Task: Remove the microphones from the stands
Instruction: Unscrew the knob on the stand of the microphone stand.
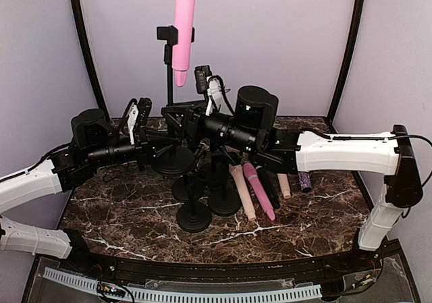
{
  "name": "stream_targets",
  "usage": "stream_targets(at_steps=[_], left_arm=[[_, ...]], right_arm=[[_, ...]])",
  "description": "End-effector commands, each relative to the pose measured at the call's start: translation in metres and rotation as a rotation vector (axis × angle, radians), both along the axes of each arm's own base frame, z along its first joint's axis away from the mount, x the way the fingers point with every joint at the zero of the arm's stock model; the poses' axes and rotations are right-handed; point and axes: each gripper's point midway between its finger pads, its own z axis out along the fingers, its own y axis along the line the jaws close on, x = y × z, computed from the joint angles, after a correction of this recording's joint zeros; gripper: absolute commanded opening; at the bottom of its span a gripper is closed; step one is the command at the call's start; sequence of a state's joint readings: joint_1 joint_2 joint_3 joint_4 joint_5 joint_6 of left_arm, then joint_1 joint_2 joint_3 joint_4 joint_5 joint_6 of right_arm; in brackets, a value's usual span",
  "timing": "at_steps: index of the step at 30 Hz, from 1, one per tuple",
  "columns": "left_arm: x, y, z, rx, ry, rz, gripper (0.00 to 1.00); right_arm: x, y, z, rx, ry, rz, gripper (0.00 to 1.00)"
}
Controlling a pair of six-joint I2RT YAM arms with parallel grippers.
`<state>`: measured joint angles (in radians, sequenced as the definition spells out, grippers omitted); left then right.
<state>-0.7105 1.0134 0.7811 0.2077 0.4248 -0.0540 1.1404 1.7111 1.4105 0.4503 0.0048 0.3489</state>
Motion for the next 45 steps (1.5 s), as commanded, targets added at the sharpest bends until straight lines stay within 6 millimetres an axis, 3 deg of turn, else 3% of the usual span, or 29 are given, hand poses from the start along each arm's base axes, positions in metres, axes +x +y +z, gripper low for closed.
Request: stream_targets(at_steps=[1, 7, 14, 18, 24, 29, 34, 38, 45], left_arm=[[-0.004, 0.004, 0.043, -0.097, -0.129, -0.003, 0.00], [-0.006, 0.003, 0.045, -0.105, -0.117, -0.013, 0.00], [-0.014, -0.002, 0.046, -0.110, -0.110, -0.070, 0.00], [-0.025, -0.007, 0.049, -0.112, -0.118, -0.146, 0.00], [-0.048, -0.014, 0.055, -0.128, -0.125, -0.292, 0.00], [-0.057, -0.016, 0.055, -0.132, -0.121, -0.350, 0.00], [-0.057, -0.018, 0.053, -0.128, -0.109, -0.363, 0.00], [-0.053, -0.017, 0.051, -0.132, -0.113, -0.336, 0.00], [-0.040, 0.000, 0.059, -0.183, -0.160, -0.177, 0.00]], right_arm=[[0.004, 0.003, 0.010, 0.016, -0.023, -0.030, 0.38], [0.002, 0.000, 0.010, 0.006, -0.031, -0.024, 0.21], [-0.002, -0.008, 0.018, -0.015, -0.055, 0.021, 0.09], [-0.012, -0.017, 0.026, 0.012, -0.068, 0.143, 0.06], [-0.055, -0.031, 0.041, 0.048, -0.116, 0.475, 0.06], [-0.067, -0.034, 0.038, 0.012, -0.118, 0.557, 0.06], [-0.063, -0.031, 0.032, -0.001, -0.105, 0.536, 0.11], [-0.050, -0.032, 0.030, 0.001, -0.097, 0.453, 0.25], [-0.024, -0.053, 0.029, 0.032, -0.066, 0.300, 0.66]])
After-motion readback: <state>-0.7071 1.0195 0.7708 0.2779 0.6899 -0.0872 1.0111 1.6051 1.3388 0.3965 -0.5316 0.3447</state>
